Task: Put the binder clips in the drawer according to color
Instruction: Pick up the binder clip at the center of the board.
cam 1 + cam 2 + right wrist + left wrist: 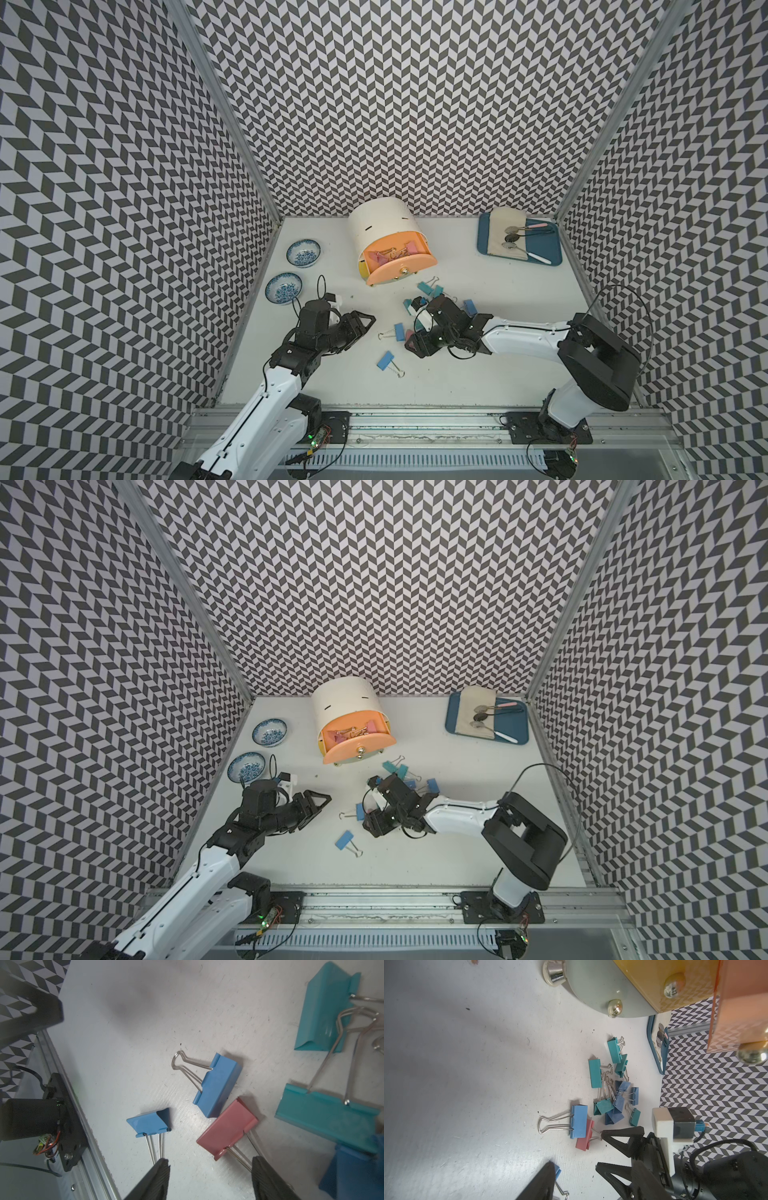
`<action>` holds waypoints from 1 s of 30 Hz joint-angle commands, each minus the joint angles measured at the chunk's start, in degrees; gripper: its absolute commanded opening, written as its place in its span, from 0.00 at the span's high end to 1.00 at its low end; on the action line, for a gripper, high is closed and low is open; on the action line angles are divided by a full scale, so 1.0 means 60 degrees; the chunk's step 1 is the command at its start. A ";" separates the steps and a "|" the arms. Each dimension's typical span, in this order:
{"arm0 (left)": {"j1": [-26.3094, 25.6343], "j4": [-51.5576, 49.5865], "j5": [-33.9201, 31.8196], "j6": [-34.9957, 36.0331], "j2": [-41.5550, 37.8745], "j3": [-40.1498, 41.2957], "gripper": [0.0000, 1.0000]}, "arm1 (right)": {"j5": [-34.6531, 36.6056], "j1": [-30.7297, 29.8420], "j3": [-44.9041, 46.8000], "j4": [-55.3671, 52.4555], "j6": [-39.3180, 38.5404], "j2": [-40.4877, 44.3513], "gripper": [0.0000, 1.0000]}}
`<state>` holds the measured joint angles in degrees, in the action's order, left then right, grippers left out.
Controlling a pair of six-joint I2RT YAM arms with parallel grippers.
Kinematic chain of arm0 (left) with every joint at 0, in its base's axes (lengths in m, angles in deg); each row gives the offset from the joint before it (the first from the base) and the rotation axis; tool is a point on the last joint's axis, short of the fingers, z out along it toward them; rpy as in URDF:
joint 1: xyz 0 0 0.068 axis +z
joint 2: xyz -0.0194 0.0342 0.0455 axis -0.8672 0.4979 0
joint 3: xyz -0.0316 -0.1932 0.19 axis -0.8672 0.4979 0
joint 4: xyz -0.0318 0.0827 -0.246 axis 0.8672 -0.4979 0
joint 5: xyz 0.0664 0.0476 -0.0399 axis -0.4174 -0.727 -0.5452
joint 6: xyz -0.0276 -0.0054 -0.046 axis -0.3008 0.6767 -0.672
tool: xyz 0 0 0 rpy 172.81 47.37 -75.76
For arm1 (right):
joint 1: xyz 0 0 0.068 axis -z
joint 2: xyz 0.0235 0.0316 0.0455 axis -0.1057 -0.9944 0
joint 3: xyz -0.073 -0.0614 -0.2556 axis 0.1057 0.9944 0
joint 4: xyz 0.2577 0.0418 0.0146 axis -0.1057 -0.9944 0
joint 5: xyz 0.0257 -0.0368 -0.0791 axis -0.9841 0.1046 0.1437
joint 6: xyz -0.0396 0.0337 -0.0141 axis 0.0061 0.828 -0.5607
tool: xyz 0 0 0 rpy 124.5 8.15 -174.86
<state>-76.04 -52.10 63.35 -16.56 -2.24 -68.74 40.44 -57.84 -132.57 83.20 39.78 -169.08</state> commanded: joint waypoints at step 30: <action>-0.0031 -0.0203 0.0088 0.0179 -0.0507 -0.0001 0.37 | 0.0631 -0.1164 0.1245 0.0618 0.0713 0.0732 0.35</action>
<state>-76.02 -52.34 63.39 -15.99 -4.29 -68.74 42.95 -63.26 -126.67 86.16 42.44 -167.14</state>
